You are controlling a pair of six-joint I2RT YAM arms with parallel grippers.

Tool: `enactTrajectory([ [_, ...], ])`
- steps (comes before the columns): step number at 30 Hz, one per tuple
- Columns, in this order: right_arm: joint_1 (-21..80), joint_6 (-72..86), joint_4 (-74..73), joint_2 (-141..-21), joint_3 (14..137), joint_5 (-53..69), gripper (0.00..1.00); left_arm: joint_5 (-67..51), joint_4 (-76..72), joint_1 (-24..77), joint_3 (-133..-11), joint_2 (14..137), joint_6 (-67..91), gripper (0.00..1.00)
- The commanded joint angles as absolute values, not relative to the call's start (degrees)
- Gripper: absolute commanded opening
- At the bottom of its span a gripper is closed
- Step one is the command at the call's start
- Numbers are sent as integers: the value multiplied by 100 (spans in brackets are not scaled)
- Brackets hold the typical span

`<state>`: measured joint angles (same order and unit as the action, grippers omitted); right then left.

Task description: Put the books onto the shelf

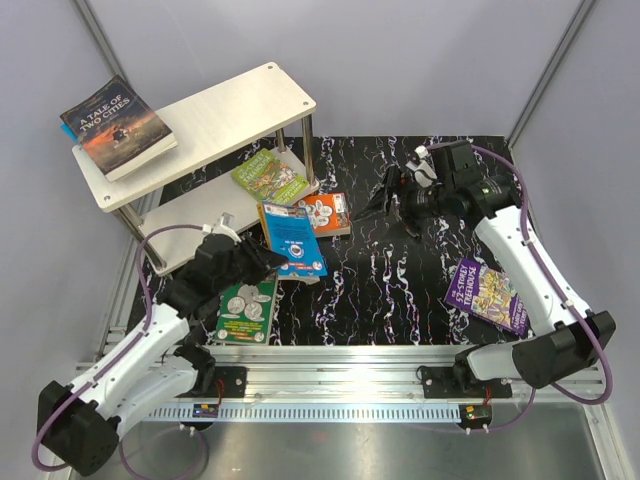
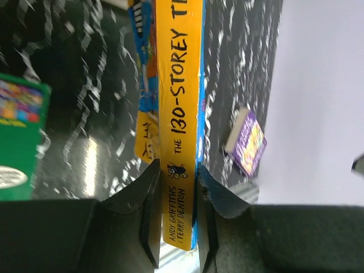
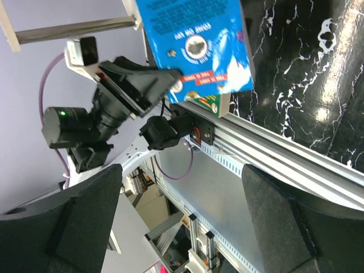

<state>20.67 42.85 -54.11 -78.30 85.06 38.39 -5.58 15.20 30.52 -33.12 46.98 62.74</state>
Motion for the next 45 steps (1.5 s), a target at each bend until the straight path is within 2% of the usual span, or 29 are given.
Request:
enactTrajectory([
  [1,2057,4105,-5705,-7752,8246,3823,91,-825,336,2700,-3630,4710,5801,0],
  [7,2057,4052,-5643,-7761,7946,3937,90,-1195,-1053,2006,-3455,5045,5888,0],
  [11,2065,4017,-5651,-7840,7875,3990,88,-888,-1896,1749,-3095,5168,6318,0],
  [15,2127,3990,-5625,-7963,7831,4025,86,-625,-3729,1600,-2427,5545,7178,0],
  [21,2267,3903,-5607,-8200,7919,4043,83,-624,-6553,1328,-1837,6941,7996,0],
  [27,2347,3815,-5634,-8393,7989,4025,82,-1177,-9085,1037,-2283,8951,8805,0],
  [30,2355,3762,-5686,-8472,8068,3990,81,-1239,-9343,1011,-2583,9385,9000,0],
  [37,2355,3718,-5634,-8657,8130,3973,80,-1310,-8720,914,-3207,9615,8824,0],
  [45,2355,3718,-5572,-8841,8209,3990,77,-1406,-7138,826,-4060,9756,8403,0],
])
